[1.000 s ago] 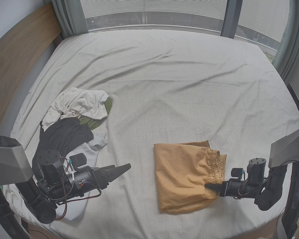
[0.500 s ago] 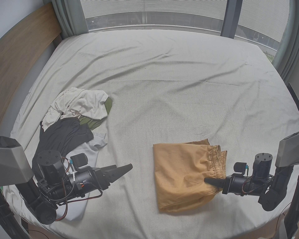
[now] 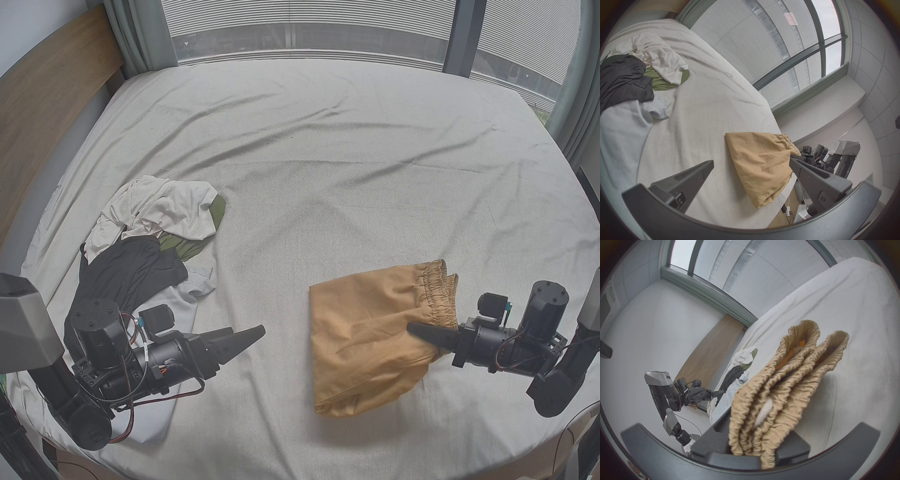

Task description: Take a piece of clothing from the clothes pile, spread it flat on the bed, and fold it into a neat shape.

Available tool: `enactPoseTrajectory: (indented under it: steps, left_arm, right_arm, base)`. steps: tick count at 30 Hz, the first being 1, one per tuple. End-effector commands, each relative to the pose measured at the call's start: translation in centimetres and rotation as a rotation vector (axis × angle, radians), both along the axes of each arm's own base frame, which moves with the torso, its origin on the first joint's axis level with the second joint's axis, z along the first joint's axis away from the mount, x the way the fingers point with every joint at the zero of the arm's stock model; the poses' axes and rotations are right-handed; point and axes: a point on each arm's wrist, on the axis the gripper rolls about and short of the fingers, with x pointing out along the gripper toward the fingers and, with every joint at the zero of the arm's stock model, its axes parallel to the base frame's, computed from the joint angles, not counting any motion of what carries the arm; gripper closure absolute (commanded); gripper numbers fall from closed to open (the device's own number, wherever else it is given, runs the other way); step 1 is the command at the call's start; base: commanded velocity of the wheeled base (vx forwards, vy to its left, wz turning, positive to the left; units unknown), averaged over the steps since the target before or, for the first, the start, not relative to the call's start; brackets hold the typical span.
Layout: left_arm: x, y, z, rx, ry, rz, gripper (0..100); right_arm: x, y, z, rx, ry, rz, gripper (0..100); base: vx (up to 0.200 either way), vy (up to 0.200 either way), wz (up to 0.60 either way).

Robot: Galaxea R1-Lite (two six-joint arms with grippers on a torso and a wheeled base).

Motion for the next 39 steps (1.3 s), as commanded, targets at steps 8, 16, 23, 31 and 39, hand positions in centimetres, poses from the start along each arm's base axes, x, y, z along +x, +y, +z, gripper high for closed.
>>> enactPoseTrajectory:
  steps: [8, 16, 23, 31, 39]
  left_arm:
    - [-0.1, 0.1, 0.5, -0.011, -0.017, 0.000, 0]
    - [-0.1, 0.1, 0.6, -0.012, -0.021, 0.000, 0]
    - [-0.2, 0.1, 0.6, -0.011, -0.018, -0.001, 0]
    - [-0.2, 0.1, 0.6, -0.012, -0.016, -0.001, 0]
    - [-0.2, 0.0, 0.5, -0.012, -0.012, -0.004, 0]
  right_arm:
    - [3.7, 1.1, 3.4, 0.041, -0.109, -0.006, 100]
    - [6.7, 0.6, 5.6, 0.051, -0.149, -0.049, 100]
    - [8.0, 0.0, 7.0, 0.054, -0.166, -0.077, 100]
    - [9.7, -0.5, 10.2, 0.062, -0.198, -0.089, 100]
    - [11.8, -0.7, 13.2, 0.079, -0.234, -0.099, 100]
  base:
    - [0.000, 0.000, 0.00]
    - [0.000, 0.000, 0.00]
    - [0.000, 0.000, 0.00]
    - [0.000, 0.000, 0.00]
    - [0.000, 0.000, 0.00]
